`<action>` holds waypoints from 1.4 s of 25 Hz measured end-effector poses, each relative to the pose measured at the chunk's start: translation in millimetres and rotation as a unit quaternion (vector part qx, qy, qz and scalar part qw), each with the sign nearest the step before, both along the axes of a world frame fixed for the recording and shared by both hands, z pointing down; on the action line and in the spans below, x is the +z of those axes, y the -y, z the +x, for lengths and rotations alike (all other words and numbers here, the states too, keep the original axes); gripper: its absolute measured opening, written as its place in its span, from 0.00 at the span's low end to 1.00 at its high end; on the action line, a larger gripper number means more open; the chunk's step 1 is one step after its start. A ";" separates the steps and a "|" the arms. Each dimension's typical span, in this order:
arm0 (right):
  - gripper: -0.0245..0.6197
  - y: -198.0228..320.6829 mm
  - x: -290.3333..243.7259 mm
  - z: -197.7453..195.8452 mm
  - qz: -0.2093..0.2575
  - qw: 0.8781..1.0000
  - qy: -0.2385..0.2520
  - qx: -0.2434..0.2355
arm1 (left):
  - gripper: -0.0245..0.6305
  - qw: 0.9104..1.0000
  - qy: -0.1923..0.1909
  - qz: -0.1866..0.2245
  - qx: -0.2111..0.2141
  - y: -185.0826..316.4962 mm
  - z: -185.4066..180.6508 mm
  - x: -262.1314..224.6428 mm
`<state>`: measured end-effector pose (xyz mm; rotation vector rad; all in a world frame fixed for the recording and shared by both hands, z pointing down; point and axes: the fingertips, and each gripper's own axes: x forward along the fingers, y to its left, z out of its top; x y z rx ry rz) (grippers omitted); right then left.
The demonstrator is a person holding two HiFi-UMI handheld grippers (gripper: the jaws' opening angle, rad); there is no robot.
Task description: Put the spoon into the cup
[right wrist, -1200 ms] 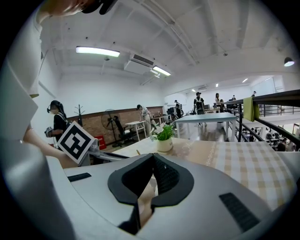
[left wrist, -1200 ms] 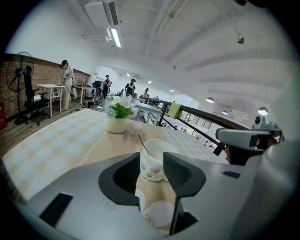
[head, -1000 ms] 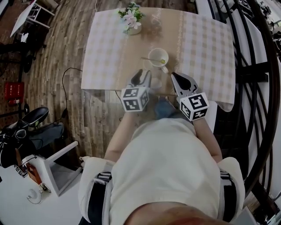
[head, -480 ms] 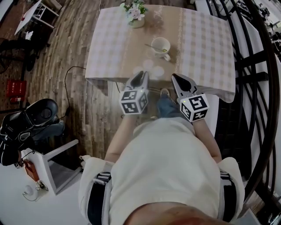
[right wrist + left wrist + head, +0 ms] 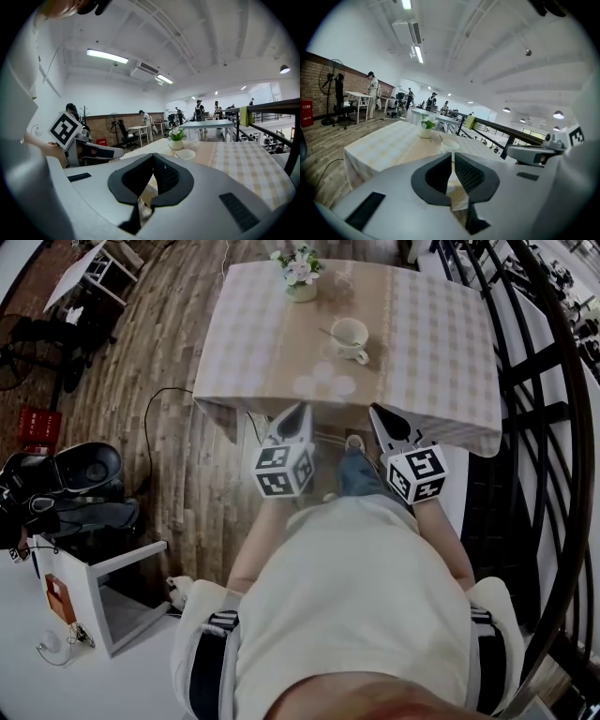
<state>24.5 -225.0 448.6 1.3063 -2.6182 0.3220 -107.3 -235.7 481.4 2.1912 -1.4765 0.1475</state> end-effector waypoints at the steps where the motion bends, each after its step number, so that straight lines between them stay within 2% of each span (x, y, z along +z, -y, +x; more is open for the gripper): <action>1: 0.04 -3.6 -0.7 -0.9 0.003 1.000 0.000 -0.001 | 0.07 1.000 -0.002 0.002 -0.001 -4.5 -1.4 -1.8; 12: 0.04 -31.0 -6.6 -8.2 0.017 1.000 0.007 -0.005 | 0.06 1.000 -0.007 0.015 0.000 -35.5 -5.5 -11.1; 35: 0.04 -35.1 -13.6 -11.1 0.033 0.999 0.002 -0.014 | 0.06 1.000 -0.013 0.024 0.006 -42.1 -2.6 -17.6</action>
